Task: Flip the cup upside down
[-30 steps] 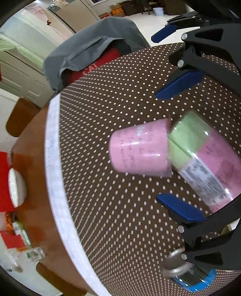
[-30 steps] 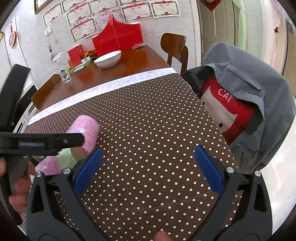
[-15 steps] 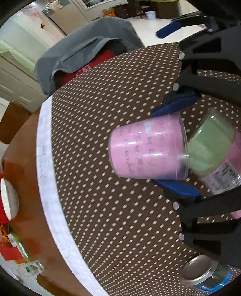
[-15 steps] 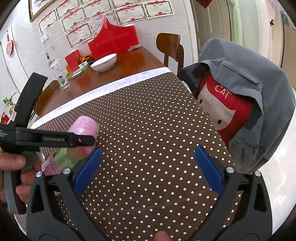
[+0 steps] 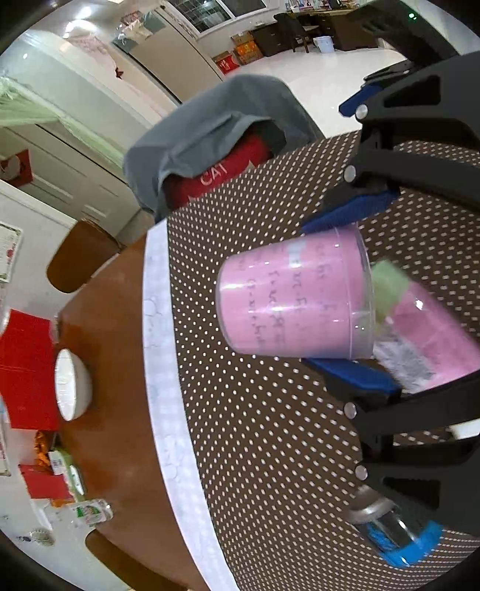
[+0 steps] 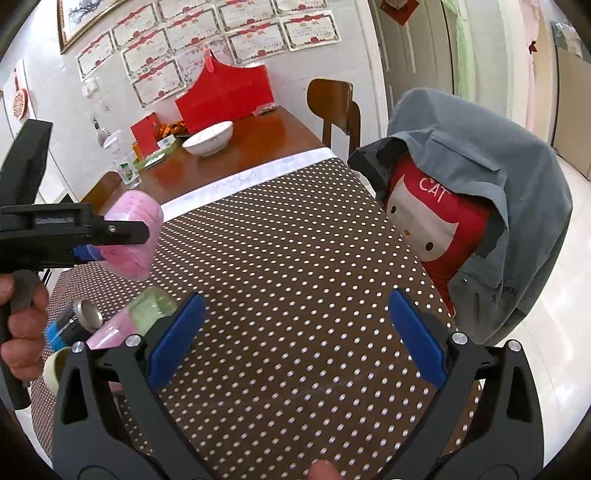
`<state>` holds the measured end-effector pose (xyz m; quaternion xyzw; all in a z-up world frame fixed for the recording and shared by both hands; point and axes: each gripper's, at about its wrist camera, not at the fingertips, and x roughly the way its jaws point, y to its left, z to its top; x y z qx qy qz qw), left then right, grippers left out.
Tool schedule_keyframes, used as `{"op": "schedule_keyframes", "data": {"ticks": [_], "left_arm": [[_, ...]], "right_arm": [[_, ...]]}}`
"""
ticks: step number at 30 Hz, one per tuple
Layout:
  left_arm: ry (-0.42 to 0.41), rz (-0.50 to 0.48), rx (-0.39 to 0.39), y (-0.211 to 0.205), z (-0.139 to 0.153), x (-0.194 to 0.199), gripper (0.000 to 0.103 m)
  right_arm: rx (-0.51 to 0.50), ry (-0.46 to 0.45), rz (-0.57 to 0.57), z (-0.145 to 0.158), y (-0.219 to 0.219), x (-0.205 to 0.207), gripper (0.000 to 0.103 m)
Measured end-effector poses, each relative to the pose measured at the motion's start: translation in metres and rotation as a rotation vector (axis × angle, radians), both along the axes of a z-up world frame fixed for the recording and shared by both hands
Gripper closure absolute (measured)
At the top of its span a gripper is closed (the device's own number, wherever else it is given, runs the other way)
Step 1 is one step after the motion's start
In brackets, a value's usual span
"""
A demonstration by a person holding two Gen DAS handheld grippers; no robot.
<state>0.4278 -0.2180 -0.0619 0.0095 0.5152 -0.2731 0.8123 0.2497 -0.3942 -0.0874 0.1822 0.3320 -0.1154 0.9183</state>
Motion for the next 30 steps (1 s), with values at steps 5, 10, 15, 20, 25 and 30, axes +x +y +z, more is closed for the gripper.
{"op": "schedule_keyframes", "data": {"ticks": [5, 10, 15, 20, 25, 30], "left_arm": [[-0.075, -0.010, -0.025, 0.034, 0.035, -0.053, 0.038], [-0.117, -0.001, -0.060, 0.071, 0.046, -0.107, 0.038], [-0.133, 0.018, -0.032, 0.111, 0.024, -0.157, 0.038], [-0.135, 0.023, -0.020, 0.134, -0.002, -0.197, 0.038], [-0.094, 0.050, -0.045, 0.146, -0.033, -0.215, 0.038], [-0.073, 0.067, -0.060, 0.151, -0.056, -0.231, 0.038]], "right_arm": [[-0.013, -0.022, 0.025, 0.014, 0.024, -0.018, 0.006], [-0.026, -0.049, 0.043, 0.024, 0.052, -0.042, 0.006], [-0.037, -0.055, 0.076, 0.022, 0.084, -0.065, 0.006], [-0.058, -0.048, 0.100, 0.014, 0.107, -0.086, 0.006], [-0.078, -0.053, 0.105, 0.008, 0.118, -0.106, 0.006], [-0.095, -0.055, 0.115, 0.002, 0.126, -0.119, 0.006]]}}
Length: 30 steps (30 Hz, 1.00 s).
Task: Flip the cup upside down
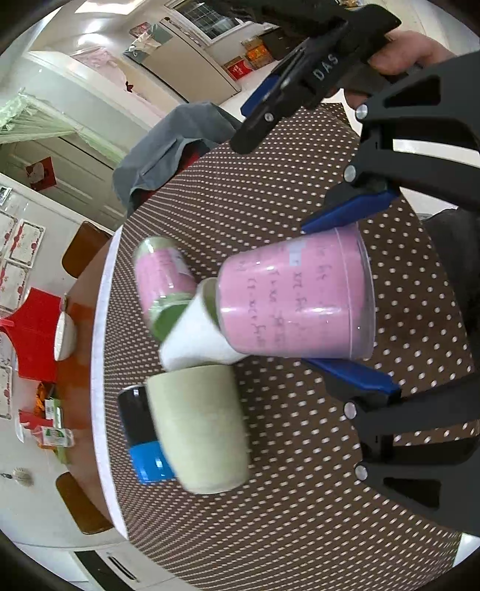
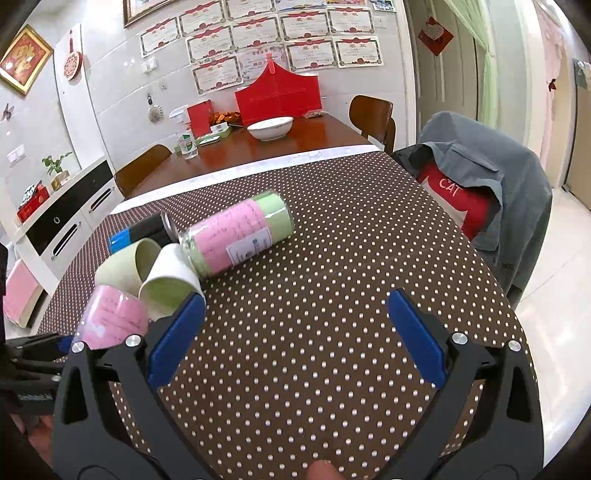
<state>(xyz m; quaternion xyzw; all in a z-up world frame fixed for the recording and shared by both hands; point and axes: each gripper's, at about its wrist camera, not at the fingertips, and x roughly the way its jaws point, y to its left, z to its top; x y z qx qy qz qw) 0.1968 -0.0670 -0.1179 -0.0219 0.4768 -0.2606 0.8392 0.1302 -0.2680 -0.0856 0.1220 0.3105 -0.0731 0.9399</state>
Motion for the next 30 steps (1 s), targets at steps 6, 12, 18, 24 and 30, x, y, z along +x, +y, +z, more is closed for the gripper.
{"op": "schedule_keyframes", "data": {"ticks": [6, 12, 18, 24, 30], "left_arm": [[-0.004, 0.015, 0.004, 0.003, -0.013, -0.012, 0.038], [0.000, 0.024, 0.012, 0.004, -0.023, -0.012, 0.037], [0.023, 0.036, 0.043, 0.005, -0.034, -0.010, 0.030], [-0.076, 0.073, 0.114, 0.006, -0.029, -0.018, 0.018], [-0.179, 0.092, 0.154, 0.013, -0.016, -0.031, 0.011]], "right_arm": [[-0.008, -0.003, 0.020, -0.005, 0.011, -0.009, 0.006], [-0.012, -0.014, 0.027, -0.007, 0.019, -0.013, 0.006], [-0.015, -0.014, 0.037, -0.010, 0.025, -0.017, 0.006], [-0.015, -0.028, 0.039, -0.005, 0.027, -0.022, 0.006], [-0.001, -0.032, 0.054, 0.000, 0.029, -0.025, 0.006]]}}
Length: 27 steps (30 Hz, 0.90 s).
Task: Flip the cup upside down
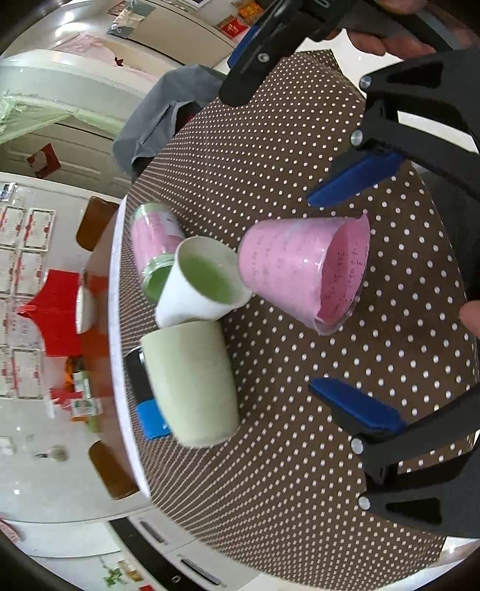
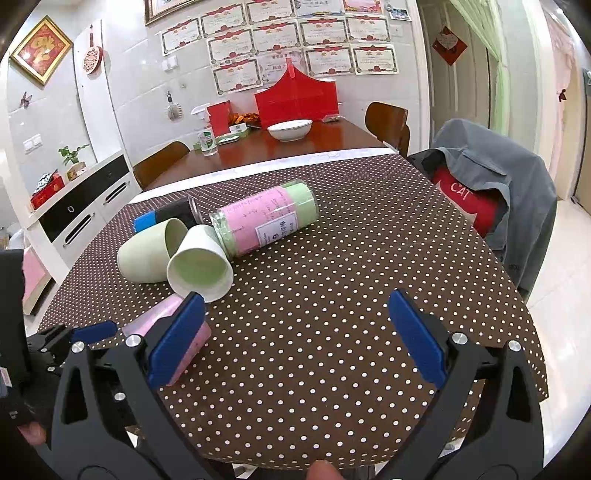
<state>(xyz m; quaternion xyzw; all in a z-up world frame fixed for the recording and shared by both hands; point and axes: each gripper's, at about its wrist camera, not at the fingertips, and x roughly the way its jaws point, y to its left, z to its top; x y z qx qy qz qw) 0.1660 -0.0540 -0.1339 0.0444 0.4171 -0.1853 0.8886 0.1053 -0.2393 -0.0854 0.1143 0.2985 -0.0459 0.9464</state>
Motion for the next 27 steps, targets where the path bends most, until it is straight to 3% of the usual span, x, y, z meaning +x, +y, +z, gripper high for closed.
{"op": "schedule_keyframes", "data": {"ticks": [27], "left_arm": [[-0.287, 0.147, 0.011, 0.045, 0.062, -0.046, 0.011]], "right_arm": [[0.039, -0.019, 0.085, 0.022, 0.030, 0.001, 0.006]]}}
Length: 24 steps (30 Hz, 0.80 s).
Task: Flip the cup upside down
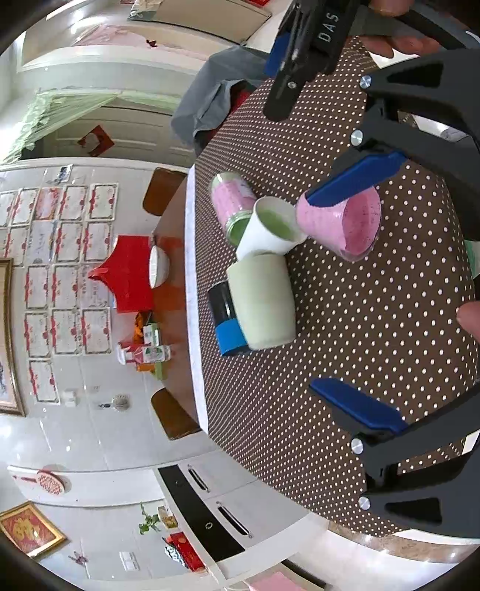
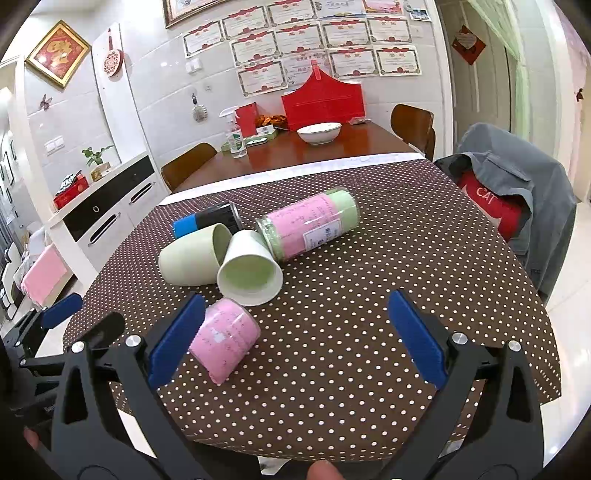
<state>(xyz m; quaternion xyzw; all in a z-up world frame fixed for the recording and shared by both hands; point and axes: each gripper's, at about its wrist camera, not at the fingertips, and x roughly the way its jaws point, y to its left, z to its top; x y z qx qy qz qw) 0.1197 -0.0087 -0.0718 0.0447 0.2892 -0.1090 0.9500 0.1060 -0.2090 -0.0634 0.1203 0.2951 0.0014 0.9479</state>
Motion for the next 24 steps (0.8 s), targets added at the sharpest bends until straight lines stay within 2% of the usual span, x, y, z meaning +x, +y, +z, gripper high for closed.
{"op": "schedule_keyframes", "data": {"ticks": [14, 24], "left_arm": [[-0.094, 0.076, -0.010, 0.026, 0.018, -0.014, 0.011], [-0.133, 0.128, -0.023, 0.044, 0.024, -0.017, 0.011]], "right_arm": [[0.018, 0.005, 0.061, 0.010, 0.020, 0.007, 0.006], [0.176, 0.103, 0.109, 0.003, 0.015, 0.028, 0.006]]}}
